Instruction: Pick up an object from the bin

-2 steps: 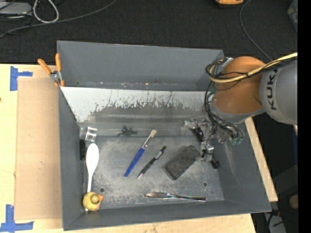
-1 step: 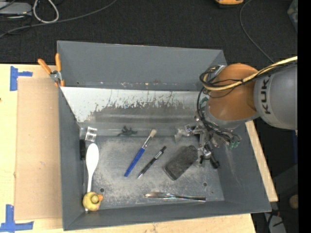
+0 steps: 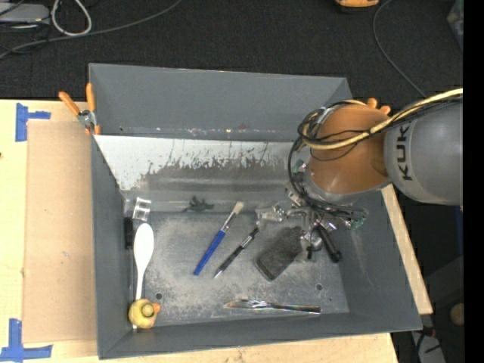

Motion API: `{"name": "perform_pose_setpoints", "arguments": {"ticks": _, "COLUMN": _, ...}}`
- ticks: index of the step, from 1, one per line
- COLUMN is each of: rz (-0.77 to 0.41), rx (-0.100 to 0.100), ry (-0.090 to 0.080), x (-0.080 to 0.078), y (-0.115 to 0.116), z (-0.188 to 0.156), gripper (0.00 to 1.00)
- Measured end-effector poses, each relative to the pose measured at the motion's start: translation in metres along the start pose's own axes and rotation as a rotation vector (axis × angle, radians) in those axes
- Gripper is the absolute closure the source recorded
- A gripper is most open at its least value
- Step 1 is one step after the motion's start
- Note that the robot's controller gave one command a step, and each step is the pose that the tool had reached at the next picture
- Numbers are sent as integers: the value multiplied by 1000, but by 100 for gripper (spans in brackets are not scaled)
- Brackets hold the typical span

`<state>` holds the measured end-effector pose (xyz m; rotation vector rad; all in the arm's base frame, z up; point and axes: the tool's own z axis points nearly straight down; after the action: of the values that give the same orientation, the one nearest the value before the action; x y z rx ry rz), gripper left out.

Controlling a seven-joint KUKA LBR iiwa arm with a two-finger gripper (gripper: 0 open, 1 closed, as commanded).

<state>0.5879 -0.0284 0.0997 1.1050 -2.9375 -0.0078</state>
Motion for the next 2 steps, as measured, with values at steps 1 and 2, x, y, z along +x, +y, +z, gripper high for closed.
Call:
{"name": "perform_pose_setpoints", "arguments": {"ticks": 1, "rz": -53, "rx": 2, "ry": 1, "x": 14, "y": -16, "z": 32, "gripper": 0}}
{"name": "perform_pose_setpoints", "arguments": {"ticks": 2, "rz": -85, "rx": 1, "ry": -3, "x": 16, "y": -5, "z": 30, "gripper": 100}}
